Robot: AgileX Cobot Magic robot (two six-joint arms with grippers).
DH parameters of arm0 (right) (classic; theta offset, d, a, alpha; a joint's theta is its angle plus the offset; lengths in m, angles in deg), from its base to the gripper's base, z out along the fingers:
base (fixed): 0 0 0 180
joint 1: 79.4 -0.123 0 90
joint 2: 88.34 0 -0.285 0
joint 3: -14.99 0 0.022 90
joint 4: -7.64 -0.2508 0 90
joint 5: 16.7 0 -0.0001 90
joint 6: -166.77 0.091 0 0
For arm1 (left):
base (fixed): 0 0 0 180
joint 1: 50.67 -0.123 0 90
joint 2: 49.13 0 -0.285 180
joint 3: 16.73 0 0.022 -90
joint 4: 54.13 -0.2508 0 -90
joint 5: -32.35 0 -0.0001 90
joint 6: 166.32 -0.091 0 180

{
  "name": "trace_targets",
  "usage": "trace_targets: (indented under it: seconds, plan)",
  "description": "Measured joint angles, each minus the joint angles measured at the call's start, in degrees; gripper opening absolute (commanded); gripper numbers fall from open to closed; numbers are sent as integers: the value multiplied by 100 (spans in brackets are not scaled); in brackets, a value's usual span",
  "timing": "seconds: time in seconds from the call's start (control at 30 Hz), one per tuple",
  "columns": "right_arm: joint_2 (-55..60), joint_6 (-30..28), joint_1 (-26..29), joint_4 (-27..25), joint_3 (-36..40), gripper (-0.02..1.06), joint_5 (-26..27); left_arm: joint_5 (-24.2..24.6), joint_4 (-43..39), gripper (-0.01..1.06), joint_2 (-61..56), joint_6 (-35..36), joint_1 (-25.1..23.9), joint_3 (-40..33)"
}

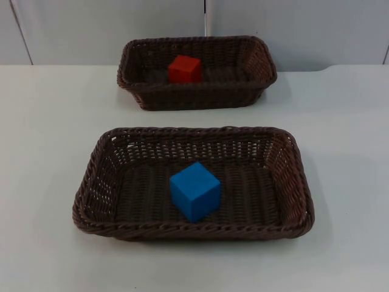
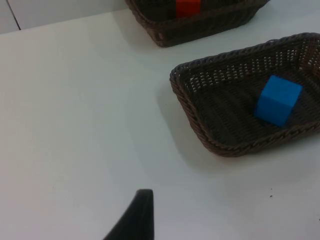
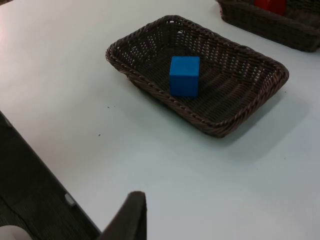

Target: Pick up one cube with the left hand and place it into the upper basket. Pick up one cube with the right hand and place it into the lower basket.

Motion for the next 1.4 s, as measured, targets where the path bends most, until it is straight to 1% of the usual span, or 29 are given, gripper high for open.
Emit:
trace_targets:
  seconds: [0.23,0.3,0.4,0.43,0.6,0.63,0.77,0.8,0.9,1.07,1.4]
  plan:
    - [0,0,0,0,0,105,0,0,9,105,0,0,-12,0]
    - [0,0,0,0,0,105,0,0,9,105,0,0,-105,0]
    - [0,0,0,0,0,105,0,0,14,105,0,0,-454,0]
    - [0,0,0,0,0,105,0,0,14,105,0,0,-454,0]
    - [0,0,0,0,0,105,0,0,14,105,0,0,-1069,0]
    - [0,0,0,0,0,105,0,0,14,105,0,0,-1069,0]
    - [0,0,0,0,0,105,0,0,14,105,0,0,-1450,0]
    - [0,0,0,0,0,105,0,0,14,105,0,0,-1450,0]
    - [0,0,0,0,0,105,0,0,14,105,0,0,-1671,0]
    - [0,0,0,0,0,105,0,0,14,105,0,0,-1762,0]
    - [0,34,0,0,0,105,0,0,14,105,0,0,-1762,0]
